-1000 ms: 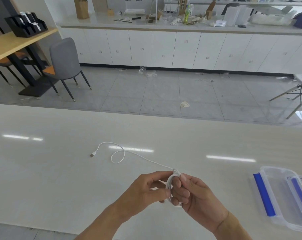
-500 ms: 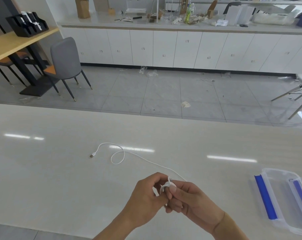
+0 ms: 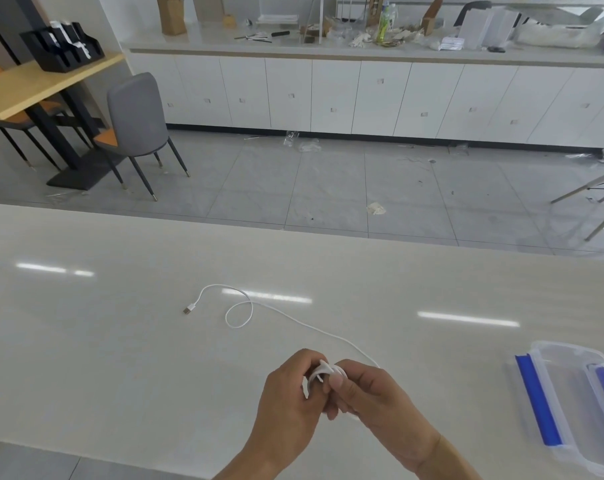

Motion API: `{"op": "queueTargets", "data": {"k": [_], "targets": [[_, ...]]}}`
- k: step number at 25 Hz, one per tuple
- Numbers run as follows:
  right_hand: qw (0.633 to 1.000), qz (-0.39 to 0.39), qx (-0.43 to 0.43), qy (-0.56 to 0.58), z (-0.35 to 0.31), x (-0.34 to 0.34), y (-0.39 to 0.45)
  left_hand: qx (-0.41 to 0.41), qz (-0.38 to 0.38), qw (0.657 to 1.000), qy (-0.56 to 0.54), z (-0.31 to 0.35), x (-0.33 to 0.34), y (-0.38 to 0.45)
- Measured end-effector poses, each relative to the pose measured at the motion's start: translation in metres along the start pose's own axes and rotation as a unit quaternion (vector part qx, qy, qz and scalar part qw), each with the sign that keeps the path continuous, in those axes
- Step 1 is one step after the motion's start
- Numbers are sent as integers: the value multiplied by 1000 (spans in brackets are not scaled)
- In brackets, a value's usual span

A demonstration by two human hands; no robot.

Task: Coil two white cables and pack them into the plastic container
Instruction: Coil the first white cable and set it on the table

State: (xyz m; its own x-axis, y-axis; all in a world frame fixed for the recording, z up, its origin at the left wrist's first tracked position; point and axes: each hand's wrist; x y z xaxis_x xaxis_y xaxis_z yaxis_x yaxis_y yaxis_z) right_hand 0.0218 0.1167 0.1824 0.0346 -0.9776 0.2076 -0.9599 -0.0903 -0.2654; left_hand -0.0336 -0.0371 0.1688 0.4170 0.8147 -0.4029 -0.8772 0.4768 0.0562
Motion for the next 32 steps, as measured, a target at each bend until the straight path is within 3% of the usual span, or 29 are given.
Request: {"op": "queueTargets", "data": {"k": [4, 7, 11, 15, 19, 24, 26, 28, 32], "targets": [[992, 120, -10, -30, 4, 7, 2, -49, 10, 998, -27, -4, -2, 2], [984, 167, -6, -60, 7, 11, 2, -96, -31, 993, -64, -7, -6, 6], [981, 173, 15, -90, 6, 10, 0, -135, -72, 977, -146, -9, -8, 6], [983, 143, 36, -109, 6, 5, -2, -172, -125, 941, -263, -14, -9, 2], [974, 137, 28, -180, 8, 2, -3, -201, -132, 891, -386, -20, -8, 2], [947, 167, -9, -273, 13, 1, -6, -239, -192, 772, -557, -26, -10, 0], [939, 186, -6, -290, 16, 0, -7, -215, -228, 750, -582, -27, -10, -2], [936, 193, 0, -293, 18, -3, -8, -193, -236, 777, -551, -29, -10, -3], [938, 214, 19, -273, 20, -2, -9, -132, -173, 917, -334, -25, -2, -5]]}}
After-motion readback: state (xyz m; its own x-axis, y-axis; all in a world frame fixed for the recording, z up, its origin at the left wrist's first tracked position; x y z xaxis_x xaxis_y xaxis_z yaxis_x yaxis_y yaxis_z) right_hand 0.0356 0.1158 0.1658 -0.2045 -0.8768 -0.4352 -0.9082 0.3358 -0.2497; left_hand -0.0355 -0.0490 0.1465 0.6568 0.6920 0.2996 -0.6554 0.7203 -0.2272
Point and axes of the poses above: each hand's wrist, its own y-axis towards the middle knuckle, its own x-axis out of the palm, z = x × y, and after that the axes turned 2 degrees about x, right-handed
